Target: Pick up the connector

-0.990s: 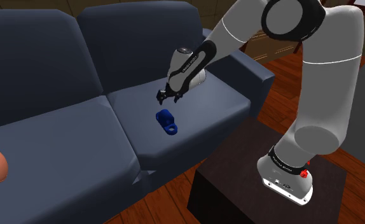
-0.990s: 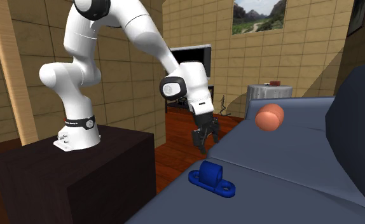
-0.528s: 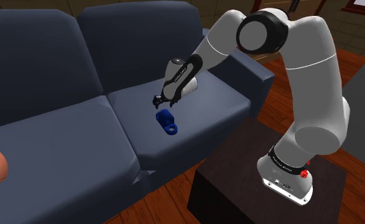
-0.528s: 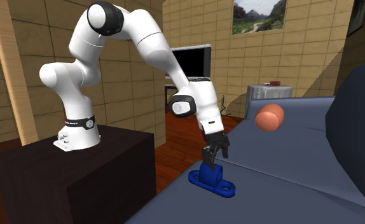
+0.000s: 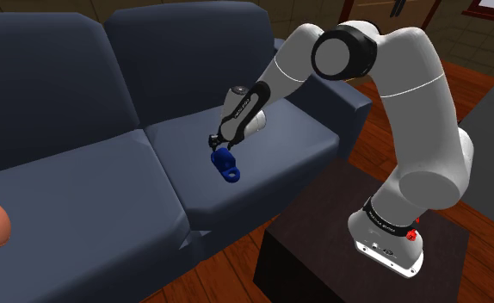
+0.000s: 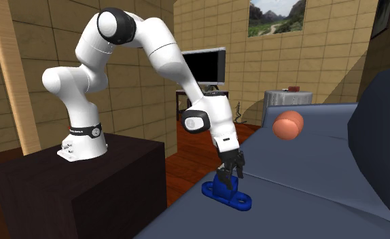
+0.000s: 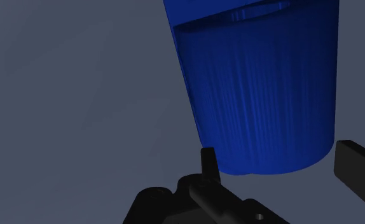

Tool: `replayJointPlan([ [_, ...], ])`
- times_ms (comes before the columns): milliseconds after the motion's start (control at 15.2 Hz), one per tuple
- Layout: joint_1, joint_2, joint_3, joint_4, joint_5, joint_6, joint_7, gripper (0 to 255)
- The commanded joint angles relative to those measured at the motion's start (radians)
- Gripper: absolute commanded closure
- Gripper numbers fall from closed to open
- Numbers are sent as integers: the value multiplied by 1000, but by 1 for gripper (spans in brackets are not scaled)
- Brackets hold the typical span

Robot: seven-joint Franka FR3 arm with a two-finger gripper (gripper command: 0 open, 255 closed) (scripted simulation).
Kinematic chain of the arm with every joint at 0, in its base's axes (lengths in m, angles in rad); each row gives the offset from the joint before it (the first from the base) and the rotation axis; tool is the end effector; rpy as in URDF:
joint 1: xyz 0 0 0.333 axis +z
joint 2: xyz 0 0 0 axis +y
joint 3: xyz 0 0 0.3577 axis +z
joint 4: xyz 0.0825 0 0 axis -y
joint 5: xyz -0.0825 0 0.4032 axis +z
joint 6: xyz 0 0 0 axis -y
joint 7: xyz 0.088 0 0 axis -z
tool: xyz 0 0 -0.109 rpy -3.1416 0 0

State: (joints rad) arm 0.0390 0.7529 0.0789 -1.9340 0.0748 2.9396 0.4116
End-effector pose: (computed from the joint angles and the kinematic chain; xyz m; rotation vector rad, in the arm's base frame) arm 0.6649 0.0707 0.1291 -2.9267 0.5830 -0.3369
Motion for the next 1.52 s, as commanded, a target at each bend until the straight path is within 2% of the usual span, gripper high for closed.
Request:
replayJointPlan([
  [0, 0, 4, 0, 1, 0, 1, 0, 255],
  [462, 1, 1, 0, -2, 0, 2, 0, 255],
  [1452, 0, -181, -1, -62, 2, -121, 12, 255],
])
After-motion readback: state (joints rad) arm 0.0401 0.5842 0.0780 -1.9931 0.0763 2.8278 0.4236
